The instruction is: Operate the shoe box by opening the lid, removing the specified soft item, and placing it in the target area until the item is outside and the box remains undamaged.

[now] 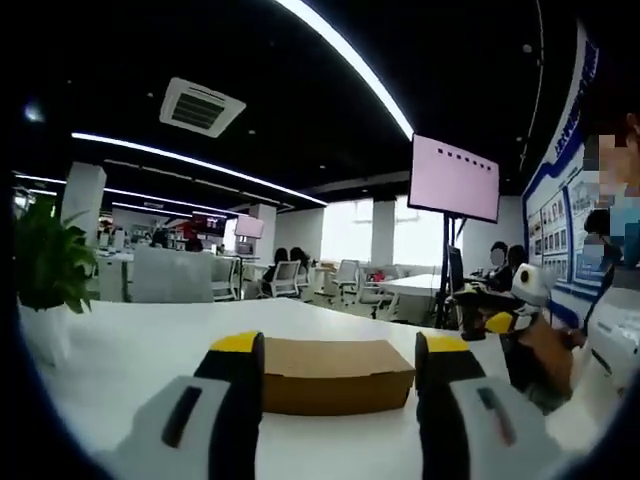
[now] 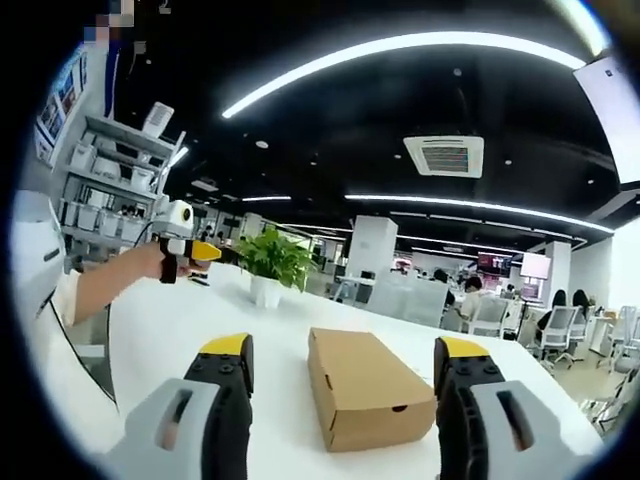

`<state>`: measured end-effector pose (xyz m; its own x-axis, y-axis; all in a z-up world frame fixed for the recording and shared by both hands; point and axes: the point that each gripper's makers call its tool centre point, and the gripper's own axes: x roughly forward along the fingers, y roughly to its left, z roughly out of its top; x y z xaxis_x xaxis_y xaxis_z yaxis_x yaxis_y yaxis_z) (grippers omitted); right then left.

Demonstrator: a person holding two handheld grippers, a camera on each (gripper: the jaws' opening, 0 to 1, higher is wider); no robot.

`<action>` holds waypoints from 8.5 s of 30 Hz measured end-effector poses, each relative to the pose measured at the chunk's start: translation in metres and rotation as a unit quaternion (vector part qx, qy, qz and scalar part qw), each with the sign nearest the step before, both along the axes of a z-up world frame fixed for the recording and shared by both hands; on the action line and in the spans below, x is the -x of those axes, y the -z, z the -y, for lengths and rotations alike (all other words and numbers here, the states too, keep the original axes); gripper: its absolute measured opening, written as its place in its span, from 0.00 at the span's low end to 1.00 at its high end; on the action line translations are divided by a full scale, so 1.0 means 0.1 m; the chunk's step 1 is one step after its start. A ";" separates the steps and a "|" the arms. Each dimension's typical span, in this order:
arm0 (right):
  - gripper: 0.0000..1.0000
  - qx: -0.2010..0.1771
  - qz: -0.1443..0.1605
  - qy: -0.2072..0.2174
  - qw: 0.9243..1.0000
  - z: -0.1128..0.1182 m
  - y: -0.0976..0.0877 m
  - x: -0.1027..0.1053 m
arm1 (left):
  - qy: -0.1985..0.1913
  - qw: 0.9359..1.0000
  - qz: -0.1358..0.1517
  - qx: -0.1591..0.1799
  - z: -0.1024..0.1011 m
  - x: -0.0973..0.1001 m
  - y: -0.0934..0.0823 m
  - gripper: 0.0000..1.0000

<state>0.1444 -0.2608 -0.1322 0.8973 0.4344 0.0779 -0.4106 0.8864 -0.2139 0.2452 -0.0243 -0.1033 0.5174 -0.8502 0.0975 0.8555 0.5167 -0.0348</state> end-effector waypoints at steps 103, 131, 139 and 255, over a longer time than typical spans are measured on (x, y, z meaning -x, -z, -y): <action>0.84 -0.056 0.003 0.106 0.993 0.20 0.09 -0.50 | 0.044 0.997 0.041 -0.044 0.23 -1.01 0.14 0.74; 0.96 -0.028 -0.016 0.130 0.991 0.24 0.29 -0.75 | 0.085 0.995 0.026 -0.039 0.41 -1.35 0.48 0.85; 0.96 -0.024 -0.005 0.129 0.991 0.21 0.20 -0.77 | 0.095 0.992 0.023 -0.075 0.59 -1.43 0.60 0.82; 0.89 -0.033 -0.154 0.197 0.968 0.12 1.45 -1.40 | 0.116 0.988 -0.015 -0.101 1.03 -1.74 1.54 0.78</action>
<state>0.2843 -0.2727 -0.2774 0.9774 0.0566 -0.2038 -0.0730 0.9946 -0.0736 0.4190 -0.1272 -0.2570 0.3056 -0.9470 -0.0994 0.9521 0.3050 0.0217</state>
